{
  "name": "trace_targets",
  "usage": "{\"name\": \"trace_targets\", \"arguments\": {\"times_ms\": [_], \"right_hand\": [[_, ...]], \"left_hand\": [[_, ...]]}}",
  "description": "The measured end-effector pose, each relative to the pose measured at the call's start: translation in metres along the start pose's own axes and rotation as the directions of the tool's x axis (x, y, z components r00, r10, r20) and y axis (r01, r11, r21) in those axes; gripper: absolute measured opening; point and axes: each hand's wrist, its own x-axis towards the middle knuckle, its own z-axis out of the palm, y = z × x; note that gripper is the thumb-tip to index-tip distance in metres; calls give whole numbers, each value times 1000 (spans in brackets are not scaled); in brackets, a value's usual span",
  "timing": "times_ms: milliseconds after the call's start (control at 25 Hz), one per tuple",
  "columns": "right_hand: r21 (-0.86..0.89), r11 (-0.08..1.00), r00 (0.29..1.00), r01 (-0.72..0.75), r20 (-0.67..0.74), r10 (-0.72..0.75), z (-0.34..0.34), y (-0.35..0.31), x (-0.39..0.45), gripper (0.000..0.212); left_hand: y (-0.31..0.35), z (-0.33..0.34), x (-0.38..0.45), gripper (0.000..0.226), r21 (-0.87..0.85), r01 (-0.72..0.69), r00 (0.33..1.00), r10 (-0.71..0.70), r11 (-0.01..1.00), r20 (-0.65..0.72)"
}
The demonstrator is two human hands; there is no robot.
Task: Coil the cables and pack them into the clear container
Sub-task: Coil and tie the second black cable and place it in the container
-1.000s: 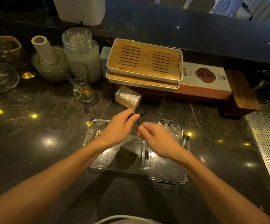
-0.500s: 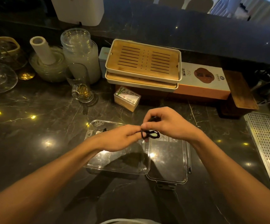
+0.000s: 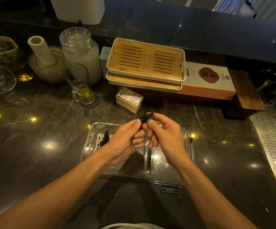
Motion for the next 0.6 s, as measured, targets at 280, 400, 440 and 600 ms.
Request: {"name": "trace_targets", "arguments": {"times_ms": [280, 400, 440, 600], "right_hand": [[-30, 995, 991, 98, 93, -95, 4, -15, -3, 11], [16, 998, 986, 56, 157, -58, 1, -15, -3, 16], [73, 997, 988, 28, 151, -38, 0, -14, -3, 17], [212, 976, 995, -58, 95, 38, -2, -13, -3, 21]], "left_hand": [[7, 6, 5, 22, 347, -76, 966, 155, 935, -205], [9, 4, 0, 20, 522, -144, 947, 271, 841, -176], [8, 7, -2, 22, 542, -170, 946, 290, 823, -144], [8, 16, -4, 22, 563, -254, 944, 328, 787, -32]]}}
